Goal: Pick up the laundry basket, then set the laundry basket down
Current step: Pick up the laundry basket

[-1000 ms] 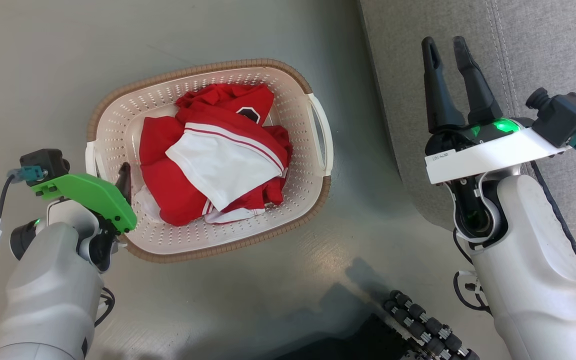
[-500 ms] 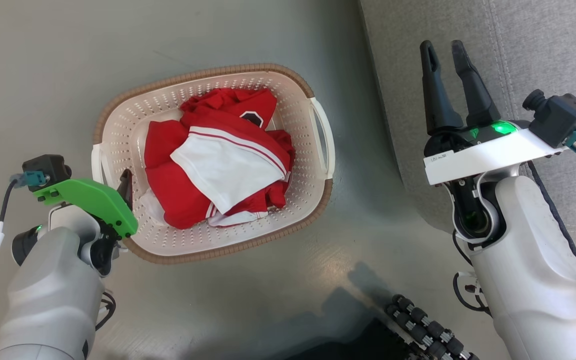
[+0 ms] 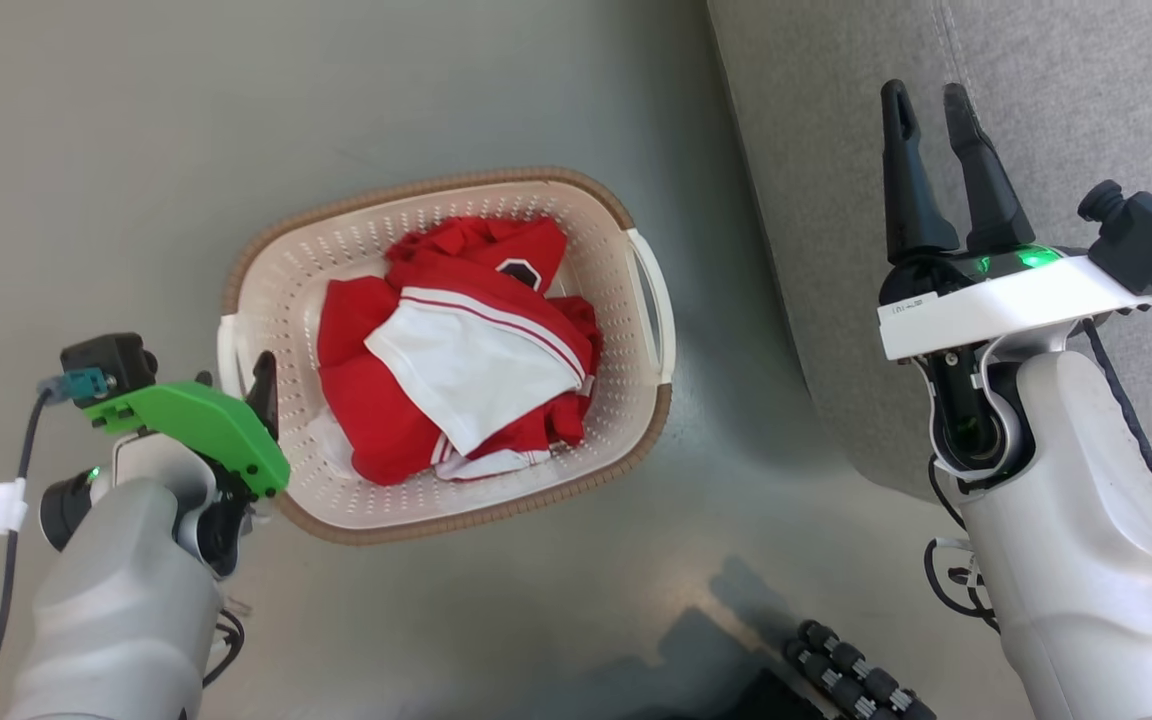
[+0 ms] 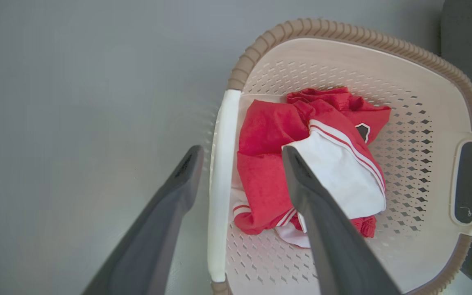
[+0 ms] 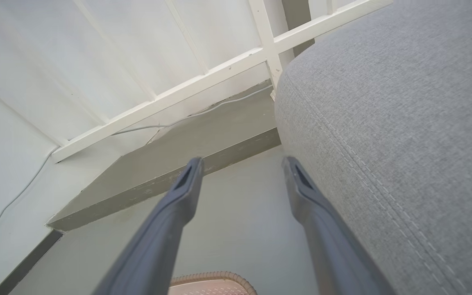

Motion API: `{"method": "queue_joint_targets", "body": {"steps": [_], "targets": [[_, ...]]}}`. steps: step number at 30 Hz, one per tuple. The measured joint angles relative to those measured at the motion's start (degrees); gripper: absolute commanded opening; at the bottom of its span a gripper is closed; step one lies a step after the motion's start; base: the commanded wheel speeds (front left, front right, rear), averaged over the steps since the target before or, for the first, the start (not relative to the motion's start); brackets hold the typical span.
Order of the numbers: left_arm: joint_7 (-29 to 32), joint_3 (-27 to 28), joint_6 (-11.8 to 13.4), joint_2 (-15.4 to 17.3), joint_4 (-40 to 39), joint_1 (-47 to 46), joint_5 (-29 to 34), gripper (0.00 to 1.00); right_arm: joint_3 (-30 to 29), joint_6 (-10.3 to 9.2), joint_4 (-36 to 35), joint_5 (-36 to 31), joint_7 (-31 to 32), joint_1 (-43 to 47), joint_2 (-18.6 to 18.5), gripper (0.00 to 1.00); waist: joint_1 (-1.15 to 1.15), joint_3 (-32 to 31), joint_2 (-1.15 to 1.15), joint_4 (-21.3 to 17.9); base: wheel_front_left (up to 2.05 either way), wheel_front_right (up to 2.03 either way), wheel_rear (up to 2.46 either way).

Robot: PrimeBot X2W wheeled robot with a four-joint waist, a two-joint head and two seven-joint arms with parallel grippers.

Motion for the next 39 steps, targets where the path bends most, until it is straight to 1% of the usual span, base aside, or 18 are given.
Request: {"method": "queue_joint_targets", "body": {"steps": [5,11,16,21,30,32,37,39], "targets": [[-1.77,-1.7,0.0,0.07,-0.73,1.08,0.2,1.0,-0.16,0.0,1.09,-0.25,0.0,0.15,0.0,1.0,0.0,-2.48,0.0,0.96,0.0,0.0,0.0],[-5.09,-3.77,0.0,-0.34,-4.15,3.19,0.19,1.0,-0.15,0.0,2.54,-1.08,0.0,0.83,0.0,1.0,0.0,-6.23,0.0,2.27,0.0,0.0,0.0],[-6.47,-5.49,0.0,-0.45,-6.28,4.61,0.59,1.0,-0.25,0.0,3.43,-1.48,0.0,2.31,-0.01,1.0,0.0,-9.13,0.0,3.27,0.0,0.0,0.0],[-7.71,-7.05,0.0,-0.37,-9.67,5.93,0.81,1.0,-0.41,0.0,3.6,-2.1,0.0,3.5,-0.02,1.0,0.0,-12.94,0.0,4.59,0.0,0.0,0.0],[-8.22,-7.94,0.0,-0.07,-17.56,8.82,1.27,1.0,-1.02,0.0,5.19,-4.06,0.0,8.07,-0.21,1.0,-0.01,-20.22,0.0,6.92,0.0,0.0,0.0],[-8.2,-7.0,0.0,0.16,-20.26,10.02,1.74,1.0,-1.29,0.0,5.17,-4.25,0.0,8.72,-0.51,1.0,0.0,-21.82,0.0,7.38,0.0,0.0,0.0],[-8.21,-1.18,0.0,2.92,-27.97,11.21,4.38,1.0,-1.78,0.0,4.66,-4.82,0.0,9.39,-0.71,1.0,0.0,-25.79,0.0,8.39,0.0,0.0,0.0],[-8.21,0.31,0.0,3.34,-31.36,12.06,5.53,1.0,-1.81,0.0,4.39,-5.44,0.0,10.2,-0.93,1.0,-0.01,-27.29,0.0,8.76,0.0,0.0,0.0]]}}
